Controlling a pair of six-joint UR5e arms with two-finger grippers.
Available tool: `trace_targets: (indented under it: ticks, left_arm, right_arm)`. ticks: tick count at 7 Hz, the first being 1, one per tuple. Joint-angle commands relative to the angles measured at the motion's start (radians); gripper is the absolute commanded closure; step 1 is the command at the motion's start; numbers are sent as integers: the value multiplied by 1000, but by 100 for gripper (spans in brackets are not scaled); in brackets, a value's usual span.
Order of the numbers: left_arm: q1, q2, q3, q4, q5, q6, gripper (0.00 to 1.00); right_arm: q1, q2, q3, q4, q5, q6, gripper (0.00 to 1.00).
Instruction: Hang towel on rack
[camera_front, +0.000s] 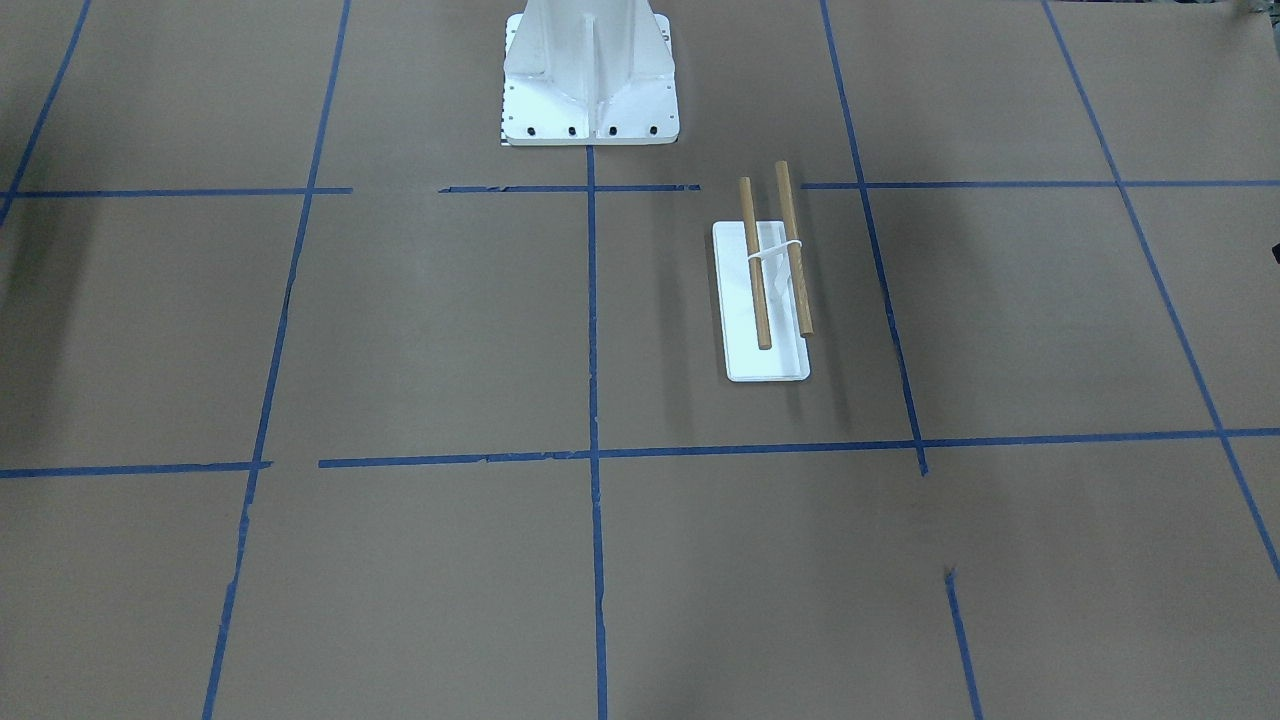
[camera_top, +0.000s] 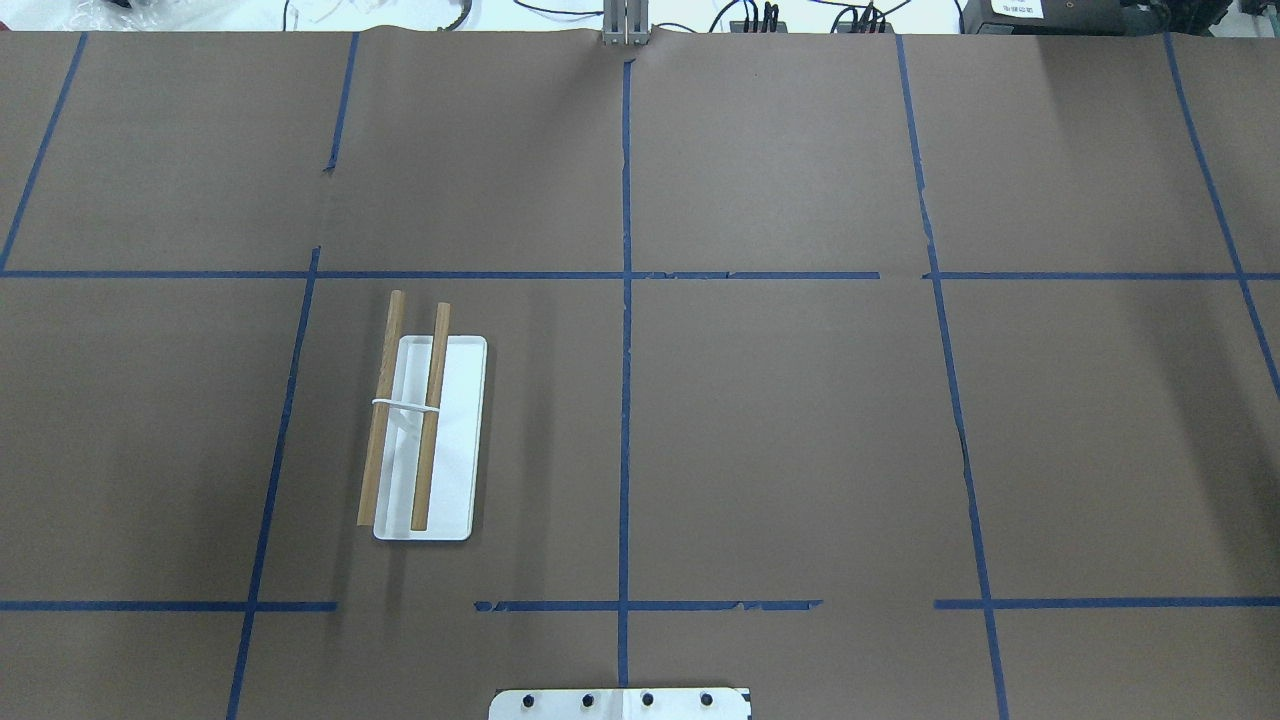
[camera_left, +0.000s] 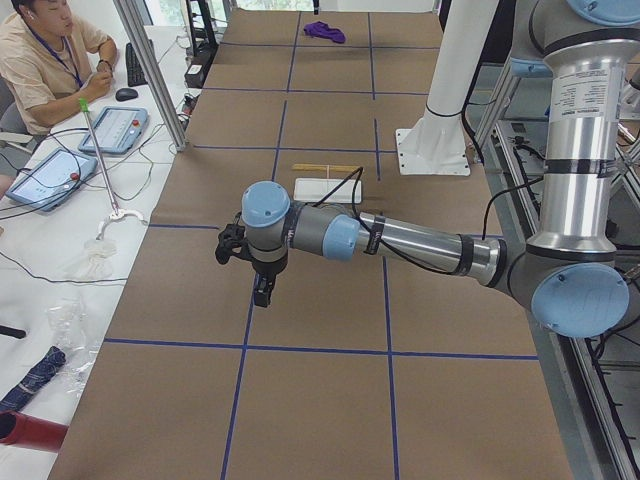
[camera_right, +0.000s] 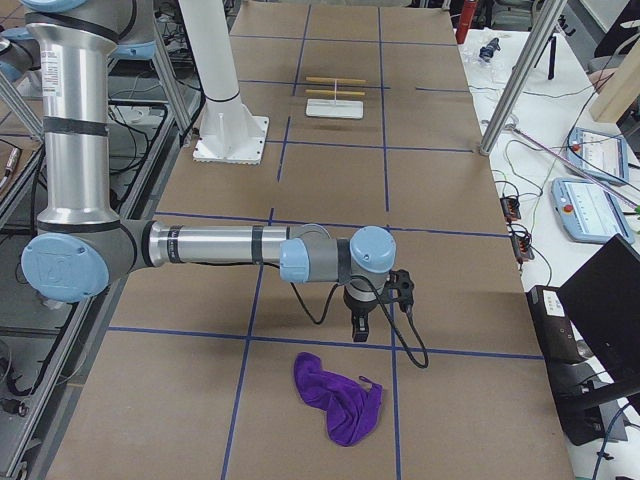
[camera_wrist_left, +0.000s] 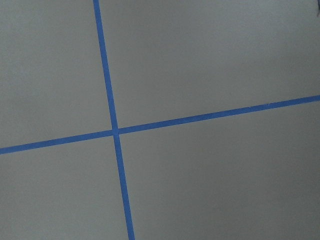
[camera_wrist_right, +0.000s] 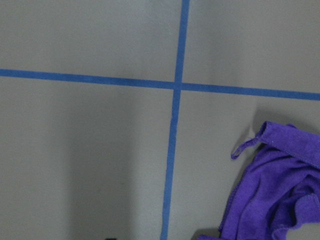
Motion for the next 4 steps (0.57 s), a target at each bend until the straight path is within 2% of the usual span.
trace_targets:
  ticks: [1, 3, 4]
  left_arm:
    - [1, -19, 52, -4, -3, 0, 0]
    - [1, -16, 51, 5, -1, 0, 0]
    - [1, -18, 53, 2, -3, 0, 0]
  right_arm:
    - [1, -56, -68, 57, -34, -7, 24]
    - [-1, -21, -348, 368, -36, 15, 28]
    - [-1, 17, -416, 402, -37, 47, 30]
